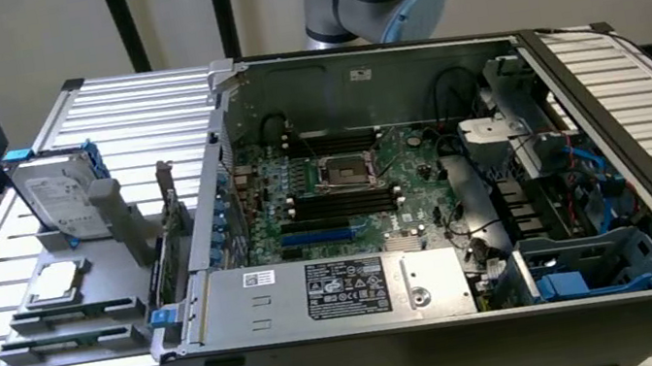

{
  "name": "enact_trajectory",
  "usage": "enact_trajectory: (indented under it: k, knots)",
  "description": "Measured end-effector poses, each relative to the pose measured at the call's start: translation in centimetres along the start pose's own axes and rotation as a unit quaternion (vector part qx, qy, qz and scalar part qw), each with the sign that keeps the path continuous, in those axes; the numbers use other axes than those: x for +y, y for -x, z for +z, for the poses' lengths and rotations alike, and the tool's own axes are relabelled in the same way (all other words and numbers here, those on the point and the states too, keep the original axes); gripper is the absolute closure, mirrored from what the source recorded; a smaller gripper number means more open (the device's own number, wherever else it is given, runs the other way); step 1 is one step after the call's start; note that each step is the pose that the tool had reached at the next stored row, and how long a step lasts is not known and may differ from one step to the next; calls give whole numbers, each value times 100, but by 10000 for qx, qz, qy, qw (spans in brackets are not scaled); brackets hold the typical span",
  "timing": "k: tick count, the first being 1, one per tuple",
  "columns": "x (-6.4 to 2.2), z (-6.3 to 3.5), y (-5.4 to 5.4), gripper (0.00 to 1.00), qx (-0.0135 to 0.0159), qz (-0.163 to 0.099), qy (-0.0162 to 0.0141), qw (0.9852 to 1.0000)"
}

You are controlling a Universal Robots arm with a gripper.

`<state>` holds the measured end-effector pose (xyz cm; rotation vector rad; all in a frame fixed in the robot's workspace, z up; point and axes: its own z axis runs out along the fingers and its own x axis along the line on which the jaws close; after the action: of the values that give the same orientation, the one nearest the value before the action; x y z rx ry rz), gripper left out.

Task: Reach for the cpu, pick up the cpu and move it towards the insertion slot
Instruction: 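Pick up the cpu and move it towards the insertion slot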

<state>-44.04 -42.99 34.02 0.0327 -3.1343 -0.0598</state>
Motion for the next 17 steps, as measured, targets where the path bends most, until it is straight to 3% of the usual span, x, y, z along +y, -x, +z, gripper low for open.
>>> enact_trajectory:
  k: [7,9,14,17]
  knots:
    - [-143,122,3,35,0,-9,0,10000]
    - [-149,157,23,35,2,-47,-1,10000]
    - [-154,248,100,35,8,-174,-49,9998]
    - [-155,303,125,35,11,-252,-57,9997]
